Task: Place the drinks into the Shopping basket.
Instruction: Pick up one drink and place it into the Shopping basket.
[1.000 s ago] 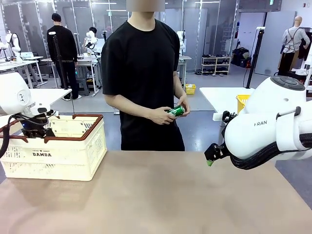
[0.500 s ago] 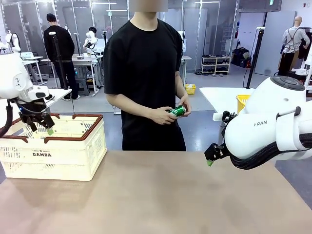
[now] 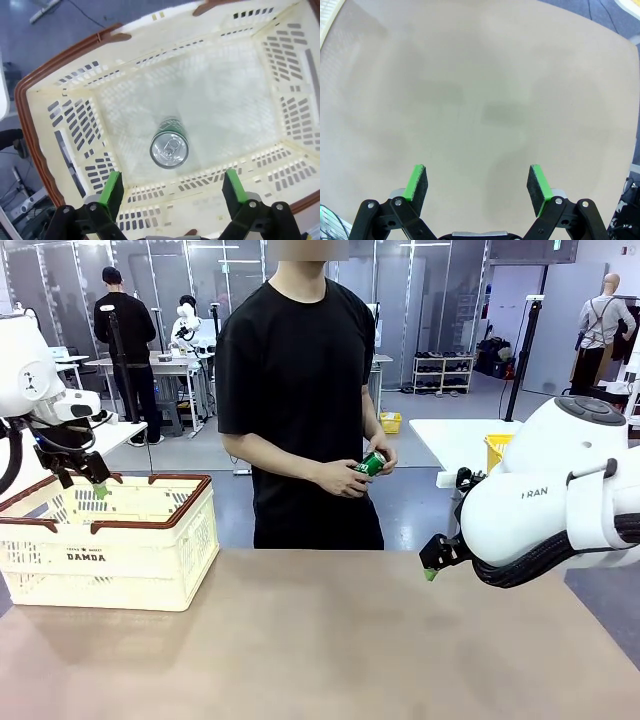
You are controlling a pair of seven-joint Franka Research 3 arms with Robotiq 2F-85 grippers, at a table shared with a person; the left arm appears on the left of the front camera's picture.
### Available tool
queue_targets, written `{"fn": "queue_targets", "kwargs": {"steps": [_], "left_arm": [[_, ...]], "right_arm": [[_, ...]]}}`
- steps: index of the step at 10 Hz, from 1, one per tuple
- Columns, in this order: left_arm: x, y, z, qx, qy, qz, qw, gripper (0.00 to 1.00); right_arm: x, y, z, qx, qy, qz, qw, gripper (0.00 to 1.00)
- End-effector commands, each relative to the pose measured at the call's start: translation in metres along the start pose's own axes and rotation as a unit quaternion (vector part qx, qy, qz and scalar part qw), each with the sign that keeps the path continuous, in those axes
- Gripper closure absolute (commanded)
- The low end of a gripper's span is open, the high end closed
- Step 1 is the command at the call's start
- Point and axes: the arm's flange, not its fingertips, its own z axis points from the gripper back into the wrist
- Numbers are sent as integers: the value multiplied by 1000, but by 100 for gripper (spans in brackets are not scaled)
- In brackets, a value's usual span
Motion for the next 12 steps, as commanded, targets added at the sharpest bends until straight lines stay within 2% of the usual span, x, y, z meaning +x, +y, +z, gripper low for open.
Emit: {"fn": "queue_targets", "kwargs": {"steps": [1, 10, 12], "left_arm": [[0, 4, -7, -3, 2, 3, 1000, 0], [-1, 2, -7, -2, 5, 2, 1000, 0], [2, -13, 28, 2, -15, -77, 997, 0]], "right_arm": [[0, -1, 0, 2, 0, -1, 1000, 0], [0, -1, 0, 2, 0, -1, 1000, 0], [0, -1, 0, 2, 0, -1, 1000, 0]]}}
